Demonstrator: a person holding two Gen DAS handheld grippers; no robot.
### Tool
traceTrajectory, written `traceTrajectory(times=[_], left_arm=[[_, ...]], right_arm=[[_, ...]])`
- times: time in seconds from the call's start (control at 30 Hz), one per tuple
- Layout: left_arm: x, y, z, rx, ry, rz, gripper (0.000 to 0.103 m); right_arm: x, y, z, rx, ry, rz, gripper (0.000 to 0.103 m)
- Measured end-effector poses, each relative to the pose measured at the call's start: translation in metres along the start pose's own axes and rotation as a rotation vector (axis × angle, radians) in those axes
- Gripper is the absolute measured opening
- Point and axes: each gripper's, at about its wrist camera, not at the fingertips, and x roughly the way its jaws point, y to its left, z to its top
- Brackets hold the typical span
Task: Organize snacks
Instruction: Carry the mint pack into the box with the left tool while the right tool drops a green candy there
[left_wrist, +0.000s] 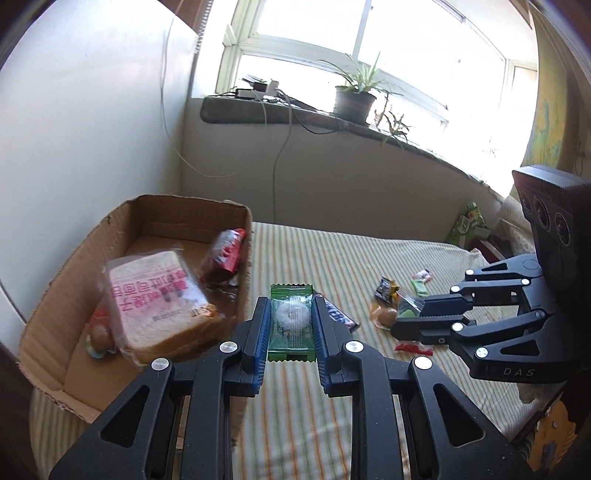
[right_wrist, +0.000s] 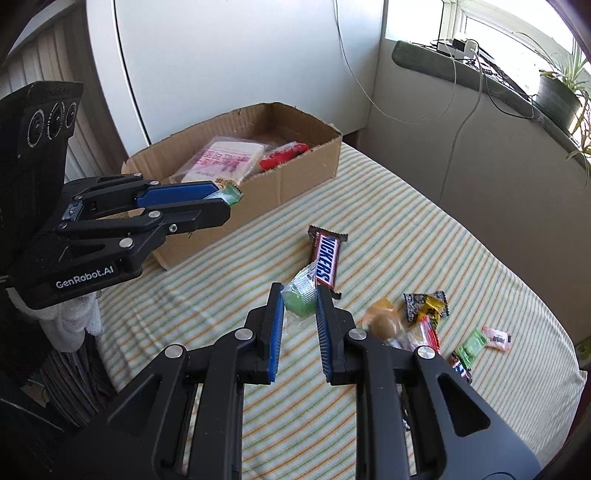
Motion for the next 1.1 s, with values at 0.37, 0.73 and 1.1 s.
traceTrajectory(times=[0.37, 0.73, 1.1], left_arm=[[-0.013, 0.064, 0.01, -0.145, -0.059, 0.134, 0.021], [-0.014, 0.078, 0.011, -0.16, -0.063, 0.194, 0.021], [-0.017, 0.088, 0.013, -0.189, -0.069, 0.216, 0.021]], right_arm=[[0.013, 0.045, 0.04, -0.074, -0.05, 0.071, 0.018], [0.037, 0.082, 0.068, -0.147, -0.054, 0.123, 0.018], [0.059, 0.105, 0.074, -0.189, -0.027, 0.154, 0.018]])
